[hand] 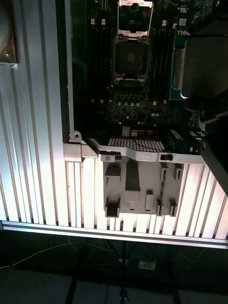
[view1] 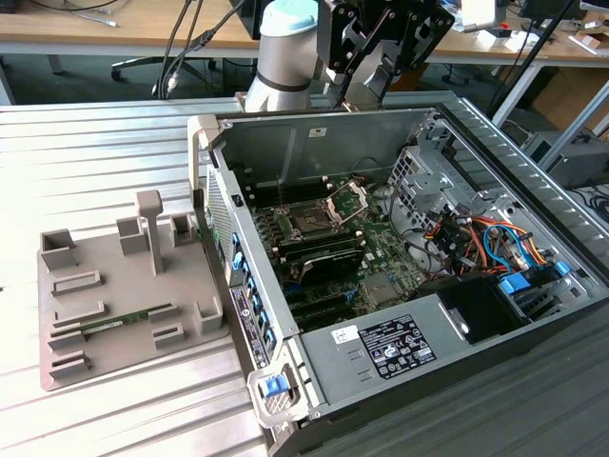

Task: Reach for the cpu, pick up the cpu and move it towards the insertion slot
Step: 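Pick up the cpu and move it towards the insertion slot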

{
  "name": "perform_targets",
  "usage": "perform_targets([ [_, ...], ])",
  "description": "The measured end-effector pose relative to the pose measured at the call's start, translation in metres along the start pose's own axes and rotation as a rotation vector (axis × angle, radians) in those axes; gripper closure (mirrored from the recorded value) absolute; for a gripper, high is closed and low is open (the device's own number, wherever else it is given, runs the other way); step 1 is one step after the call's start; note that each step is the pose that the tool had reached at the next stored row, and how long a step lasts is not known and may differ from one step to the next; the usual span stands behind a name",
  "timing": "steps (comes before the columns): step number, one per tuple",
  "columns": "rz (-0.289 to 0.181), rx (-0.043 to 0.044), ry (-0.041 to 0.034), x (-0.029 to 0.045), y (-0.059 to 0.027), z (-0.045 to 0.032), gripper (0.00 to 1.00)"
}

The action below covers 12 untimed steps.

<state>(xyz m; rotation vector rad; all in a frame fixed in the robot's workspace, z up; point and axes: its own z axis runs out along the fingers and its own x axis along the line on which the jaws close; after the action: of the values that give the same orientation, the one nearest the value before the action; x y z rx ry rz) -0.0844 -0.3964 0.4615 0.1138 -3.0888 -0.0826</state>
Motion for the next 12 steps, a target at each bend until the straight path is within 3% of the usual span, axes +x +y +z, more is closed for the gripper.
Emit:
perform_targets([
  [12, 0.000, 0.0000, -0.0001, -0.0138, -0.0010, -0.0007, 0.45],
])
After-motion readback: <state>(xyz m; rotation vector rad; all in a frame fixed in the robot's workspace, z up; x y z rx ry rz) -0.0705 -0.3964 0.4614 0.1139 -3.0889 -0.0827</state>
